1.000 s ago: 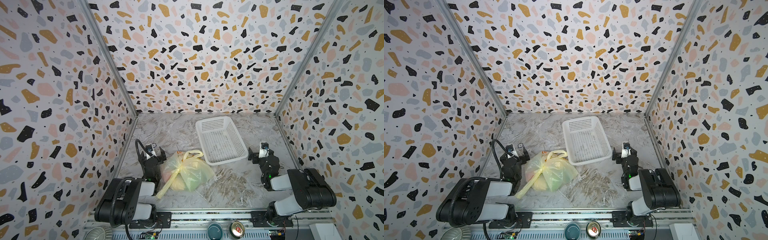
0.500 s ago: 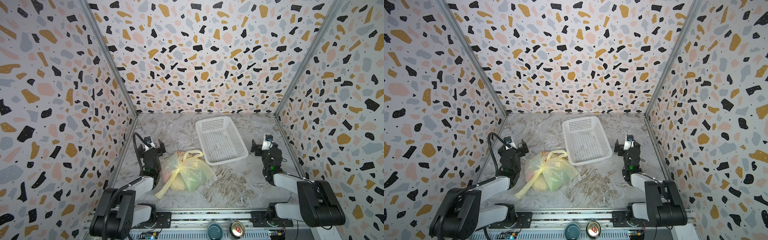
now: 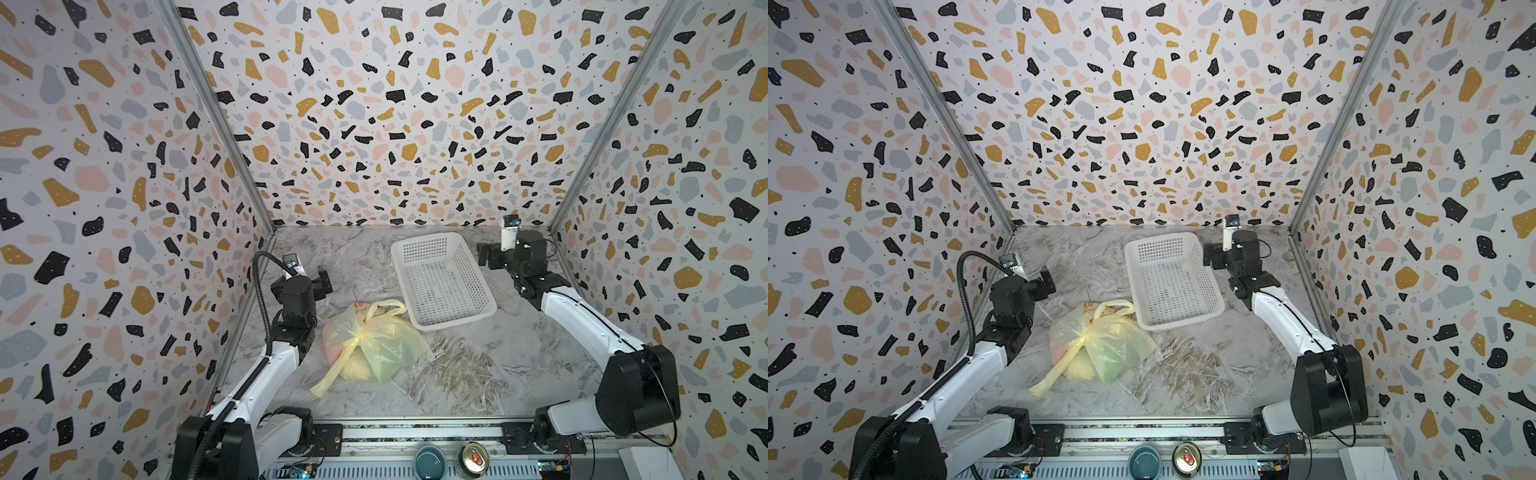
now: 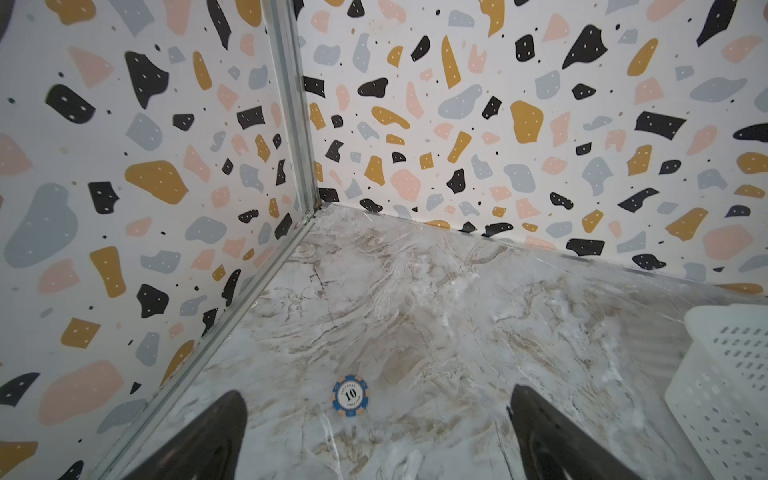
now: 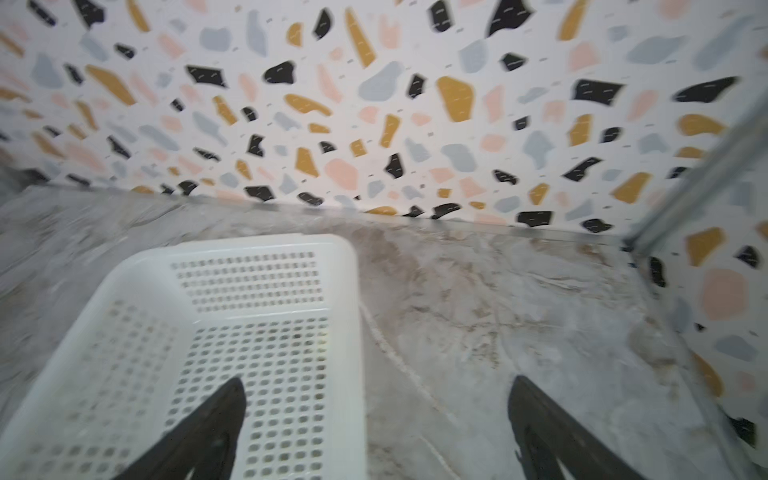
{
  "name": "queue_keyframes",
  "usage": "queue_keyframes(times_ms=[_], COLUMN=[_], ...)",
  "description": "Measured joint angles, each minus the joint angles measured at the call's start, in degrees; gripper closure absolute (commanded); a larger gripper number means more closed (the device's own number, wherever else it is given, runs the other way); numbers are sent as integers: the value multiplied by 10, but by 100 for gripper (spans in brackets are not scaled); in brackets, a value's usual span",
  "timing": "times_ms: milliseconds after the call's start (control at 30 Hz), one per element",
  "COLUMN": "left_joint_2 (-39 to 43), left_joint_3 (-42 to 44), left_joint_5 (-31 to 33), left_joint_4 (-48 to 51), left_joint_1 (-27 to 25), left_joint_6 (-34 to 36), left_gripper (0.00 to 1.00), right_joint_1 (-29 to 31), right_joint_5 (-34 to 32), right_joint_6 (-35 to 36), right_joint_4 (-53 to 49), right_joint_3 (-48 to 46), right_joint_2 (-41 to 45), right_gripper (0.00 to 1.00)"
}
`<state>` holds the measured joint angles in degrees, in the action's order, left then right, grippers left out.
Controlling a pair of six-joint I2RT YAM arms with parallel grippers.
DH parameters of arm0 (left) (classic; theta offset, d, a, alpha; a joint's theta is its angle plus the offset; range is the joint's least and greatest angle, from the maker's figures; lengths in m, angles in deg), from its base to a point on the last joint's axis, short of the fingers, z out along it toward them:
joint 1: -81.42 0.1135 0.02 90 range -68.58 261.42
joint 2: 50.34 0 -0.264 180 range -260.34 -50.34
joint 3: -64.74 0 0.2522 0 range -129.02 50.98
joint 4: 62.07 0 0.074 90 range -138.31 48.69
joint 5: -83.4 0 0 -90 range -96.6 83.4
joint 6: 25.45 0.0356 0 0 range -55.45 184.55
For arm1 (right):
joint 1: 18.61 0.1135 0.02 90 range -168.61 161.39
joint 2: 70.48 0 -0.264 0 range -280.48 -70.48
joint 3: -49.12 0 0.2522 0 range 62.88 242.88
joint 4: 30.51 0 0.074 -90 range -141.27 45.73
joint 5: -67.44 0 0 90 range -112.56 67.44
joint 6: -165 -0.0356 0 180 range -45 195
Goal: Untie the knot of the plastic bag and take out the fruit
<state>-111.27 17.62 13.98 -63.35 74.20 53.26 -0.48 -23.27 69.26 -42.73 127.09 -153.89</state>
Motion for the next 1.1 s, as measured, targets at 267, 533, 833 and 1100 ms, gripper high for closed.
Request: queue_keyframes(times_ms=[267,533,833,1100], left_joint_2=[38,56,59,59], left_joint_3=[0,19,31,31], left_joint_5=[-53,-67,-67,-66], left_joint_4=[77,82,82,82], left_joint_1=[-13,-25,-29,-31], left_joint_6=[-33,-51,-55,-55], left_gripper=[1,0,0,0], right_joint_1=[163,236,240,234], right_joint_5=[40,46,34,15], right_joint_6=[-11,-18,-19,-1], right_joint_4=[-95,-128,-154,-178], right_joint_3=[66,154,192,203], right_joint_2=[-85,-196,-261,-275], right_gripper=[1,9,16,16])
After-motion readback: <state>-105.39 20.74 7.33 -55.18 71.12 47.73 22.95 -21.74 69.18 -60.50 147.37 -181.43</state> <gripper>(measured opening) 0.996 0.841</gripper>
